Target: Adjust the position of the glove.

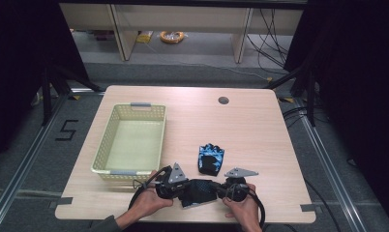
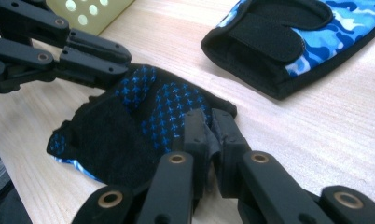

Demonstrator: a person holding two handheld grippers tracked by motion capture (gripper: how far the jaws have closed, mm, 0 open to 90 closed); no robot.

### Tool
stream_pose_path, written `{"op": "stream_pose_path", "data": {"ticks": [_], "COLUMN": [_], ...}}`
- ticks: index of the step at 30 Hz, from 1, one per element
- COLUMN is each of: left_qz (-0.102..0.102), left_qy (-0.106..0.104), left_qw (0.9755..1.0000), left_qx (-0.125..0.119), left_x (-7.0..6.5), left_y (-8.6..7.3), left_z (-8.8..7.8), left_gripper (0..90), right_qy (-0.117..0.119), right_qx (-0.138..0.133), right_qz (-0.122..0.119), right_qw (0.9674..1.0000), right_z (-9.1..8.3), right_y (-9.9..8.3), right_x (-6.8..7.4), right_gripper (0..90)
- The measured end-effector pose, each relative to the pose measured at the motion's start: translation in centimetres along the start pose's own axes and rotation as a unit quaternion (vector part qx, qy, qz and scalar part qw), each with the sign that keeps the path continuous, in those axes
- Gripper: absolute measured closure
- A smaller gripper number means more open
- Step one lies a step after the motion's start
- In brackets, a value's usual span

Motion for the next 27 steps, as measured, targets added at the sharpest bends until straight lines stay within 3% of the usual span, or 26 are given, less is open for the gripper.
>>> {"op": "stream_pose_path", "data": {"ticks": [2, 3, 8, 13, 15, 16, 18, 21, 22, 23, 27], "left_qz": [0.007, 0.006, -0.005, 0.015, 0.001, 0.004, -0.001, -0.005, -0.021, -0.017, -0.048], "left_qy": [0.0, -0.003, -0.003, 0.003, -0.006, -0.011, -0.025, -0.039, -0.046, -0.048, -0.06], "left_qw": [1.0, 1.0, 1.0, 0.9997, 0.9995, 0.9994, 0.999, 0.9984, 0.9978, 0.998, 0.9967], "left_qx": [0.0, -0.002, -0.002, -0.018, -0.03, -0.033, -0.038, -0.041, -0.042, -0.036, -0.028], "left_x": [0.2, 0.1, 0.3, -0.2, -0.5, -0.6, -1.0, -1.3, -1.4, -1.4, -1.1], "left_y": [0.1, 0.1, 0.0, 0.8, 1.0, 1.1, 1.1, 0.6, 0.2, -0.1, -1.9], "left_z": [0.1, 0.2, -0.2, -1.7, -2.2, -2.6, -3.5, -4.7, -4.9, -5.3, -6.2], "left_gripper": [80.9, 80.1, 71.3, 66.5, 65.7, 65.1, 62.1, 56.2, 53.7, 53.7, 44.0], "right_qy": [-0.002, 0.007, -0.002, 0.004, 0.001, 0.005, -0.011, -0.023, -0.024, -0.024, -0.035], "right_qx": [-0.001, -0.007, -0.002, -0.014, -0.02, -0.025, -0.048, -0.06, -0.059, -0.059, -0.047], "right_qz": [0.002, -0.002, -0.003, 0.01, 0.012, 0.019, 0.019, 0.017, 0.014, 0.014, -0.004], "right_qw": [1.0, 0.9999, 1.0, 0.9998, 0.9997, 0.9995, 0.9986, 0.9978, 0.9979, 0.9979, 0.9983], "right_z": [0.0, 0.1, -0.1, -0.2, -0.4, -0.5, -1.2, -1.7, -1.7, -1.7, -0.8], "right_y": [0.0, 0.0, 0.0, 0.1, 0.2, 0.3, 0.9, 1.7, 2.0, 2.0, 3.4], "right_x": [0.0, 0.1, 0.1, 0.1, 0.0, 0.0, -0.4, -0.8, -0.9, -0.9, -1.0], "right_gripper": [84.2, 82.6, 79.4, 71.7, 68.2, 65.8, 62.4, 60.0, 59.4, 59.4, 56.1]}}
Point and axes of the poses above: each handheld gripper's, and its own axes: z roughly forward along the jaws, y roughly out of its top, x roughly to its left, the point moved 3 cm from there along z, roughly forward along the jaws, and after that the axes turned 5 degrees about -z, right-handed, at the moved point
